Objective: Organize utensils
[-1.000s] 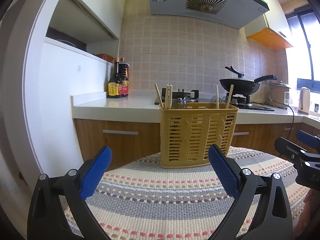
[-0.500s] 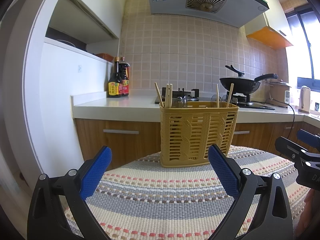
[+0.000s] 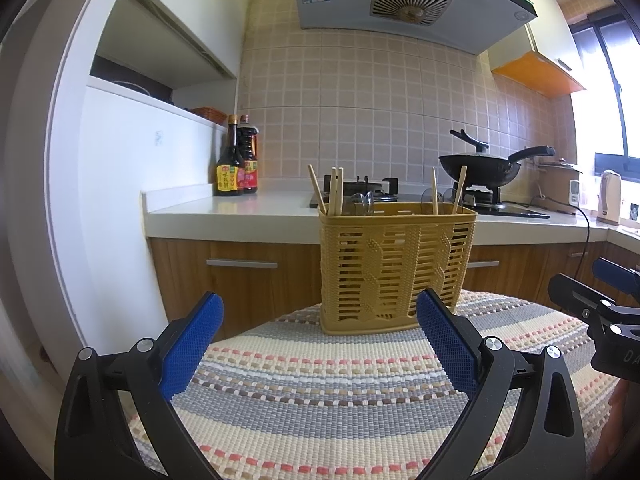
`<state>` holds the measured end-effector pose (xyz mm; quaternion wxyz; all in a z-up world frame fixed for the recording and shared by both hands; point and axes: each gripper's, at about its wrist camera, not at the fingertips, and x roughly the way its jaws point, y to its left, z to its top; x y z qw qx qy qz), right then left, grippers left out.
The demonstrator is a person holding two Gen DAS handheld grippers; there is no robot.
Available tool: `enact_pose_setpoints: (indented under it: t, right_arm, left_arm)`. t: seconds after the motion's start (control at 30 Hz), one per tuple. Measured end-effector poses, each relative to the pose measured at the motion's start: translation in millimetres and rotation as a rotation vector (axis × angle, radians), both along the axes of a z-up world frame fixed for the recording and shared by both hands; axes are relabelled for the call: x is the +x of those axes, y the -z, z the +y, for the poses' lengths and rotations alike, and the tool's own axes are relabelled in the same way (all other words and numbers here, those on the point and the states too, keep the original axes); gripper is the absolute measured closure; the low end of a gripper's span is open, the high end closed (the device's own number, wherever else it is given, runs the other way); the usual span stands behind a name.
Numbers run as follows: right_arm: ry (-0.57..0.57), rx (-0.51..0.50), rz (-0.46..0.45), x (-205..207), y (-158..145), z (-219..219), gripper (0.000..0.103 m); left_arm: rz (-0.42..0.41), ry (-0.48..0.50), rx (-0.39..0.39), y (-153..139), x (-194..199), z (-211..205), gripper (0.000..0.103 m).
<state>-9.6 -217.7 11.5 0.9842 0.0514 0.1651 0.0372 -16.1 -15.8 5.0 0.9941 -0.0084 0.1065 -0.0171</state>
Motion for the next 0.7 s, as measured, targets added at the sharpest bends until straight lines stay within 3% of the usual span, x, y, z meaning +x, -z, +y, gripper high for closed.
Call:
enact_pose_setpoints:
  t: [0.7]
  right_arm:
    - [-0.016, -0.019, 0.013, 2.8, 2.3, 2.3, 0.008]
  left_arm:
    - [0.011, -0.008, 0.003, 0.8, 1.7, 0.7, 0.009]
